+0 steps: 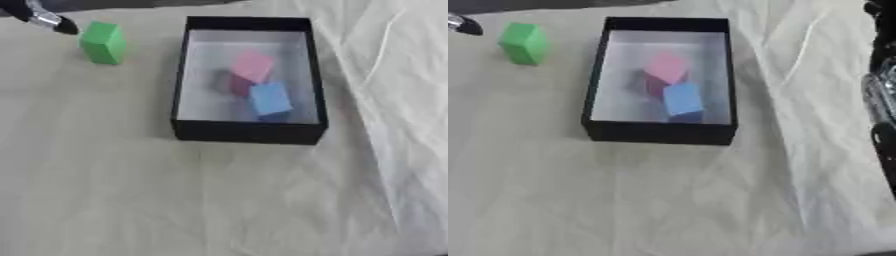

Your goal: Pick up objects on the table and place them in the box.

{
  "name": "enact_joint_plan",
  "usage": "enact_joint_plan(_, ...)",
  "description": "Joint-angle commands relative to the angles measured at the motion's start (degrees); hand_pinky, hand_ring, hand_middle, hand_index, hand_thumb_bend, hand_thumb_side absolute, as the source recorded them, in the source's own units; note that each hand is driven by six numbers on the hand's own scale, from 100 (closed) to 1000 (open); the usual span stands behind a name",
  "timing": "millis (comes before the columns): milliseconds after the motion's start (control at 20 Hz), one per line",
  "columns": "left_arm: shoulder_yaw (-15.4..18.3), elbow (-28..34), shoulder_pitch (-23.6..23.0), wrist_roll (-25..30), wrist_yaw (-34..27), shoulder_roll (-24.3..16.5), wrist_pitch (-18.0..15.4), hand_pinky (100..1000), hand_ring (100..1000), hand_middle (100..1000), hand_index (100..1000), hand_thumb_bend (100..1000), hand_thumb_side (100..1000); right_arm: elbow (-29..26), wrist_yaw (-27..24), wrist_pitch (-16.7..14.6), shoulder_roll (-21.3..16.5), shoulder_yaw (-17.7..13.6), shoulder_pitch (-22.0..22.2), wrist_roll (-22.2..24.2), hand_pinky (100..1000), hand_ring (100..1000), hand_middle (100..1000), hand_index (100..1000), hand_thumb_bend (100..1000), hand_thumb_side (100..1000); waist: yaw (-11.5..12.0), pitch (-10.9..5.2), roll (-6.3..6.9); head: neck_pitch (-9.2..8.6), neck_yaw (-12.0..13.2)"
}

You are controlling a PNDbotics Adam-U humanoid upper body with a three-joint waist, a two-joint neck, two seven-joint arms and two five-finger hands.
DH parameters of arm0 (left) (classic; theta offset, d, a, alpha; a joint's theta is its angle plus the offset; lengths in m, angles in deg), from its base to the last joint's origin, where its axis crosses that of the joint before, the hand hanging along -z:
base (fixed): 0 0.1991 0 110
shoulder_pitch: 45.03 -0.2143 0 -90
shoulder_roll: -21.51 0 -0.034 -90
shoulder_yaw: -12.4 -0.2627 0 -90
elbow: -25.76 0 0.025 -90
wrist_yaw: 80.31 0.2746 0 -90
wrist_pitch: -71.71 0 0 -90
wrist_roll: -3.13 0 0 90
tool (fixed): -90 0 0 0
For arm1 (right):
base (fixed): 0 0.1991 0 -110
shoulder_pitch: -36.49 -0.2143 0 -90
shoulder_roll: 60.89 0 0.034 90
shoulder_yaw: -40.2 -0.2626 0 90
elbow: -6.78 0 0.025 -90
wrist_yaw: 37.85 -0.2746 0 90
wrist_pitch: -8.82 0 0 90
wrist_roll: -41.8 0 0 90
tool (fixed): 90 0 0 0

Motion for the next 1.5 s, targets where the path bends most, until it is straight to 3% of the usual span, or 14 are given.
enact_joint_plan(50, 2.2, -2.2, 2.3, 1.5, 2.7, -1.4, -0.1, 906, 880, 835, 895, 703, 145, -1.3, 0.5, -0.1, -2.3, -0.1, -0.9, 0.2, 925, 818, 859, 878, 100, 931, -0.3, 0.13, -0.90, -1.03, 1.0)
enact_joint_plan(100, 2.6, -2.9, 2.5, 1.7, 3.5, -1.4, 0.0, 908, 881, 827, 886, 647, 100, -1.4, 0.6, 0.0, -2.3, 0.0, -1.0, 0.3, 925, 818, 859, 878, 100, 928, -0.5, 0.30, -0.86, -1.16, 1.2)
enact_joint_plan(200, 3.5, -4.3, 2.8, 2.3, 4.7, -1.3, 0.4, 915, 887, 827, 879, 625, 100, -1.4, 0.7, 0.0, -2.3, 0.2, -1.4, 0.4, 925, 818, 859, 878, 100, 933, -1.0, 0.67, -0.68, -1.45, 2.0)
enact_joint_plan(600, 4.9, -7.9, 2.9, 3.0, 8.3, -1.0, 0.8, 927, 895, 817, 863, 640, 100, -1.5, 1.2, 0.4, -2.2, 1.0, -2.6, 1.2, 925, 818, 859, 877, 100, 939, -3.3, 1.99, 0.15, -2.99, 3.9)
enact_joint_plan(1500, 4.0, -8.2, 3.1, 6.1, 7.8, -0.2, 0.4, 927, 897, 831, 864, 647, 100, -1.2, 1.7, 0.5, -1.9, 1.5, -3.4, 2.1, 925, 819, 861, 878, 100, 946, -5.0, 3.41, 0.98, -6.93, 2.3)
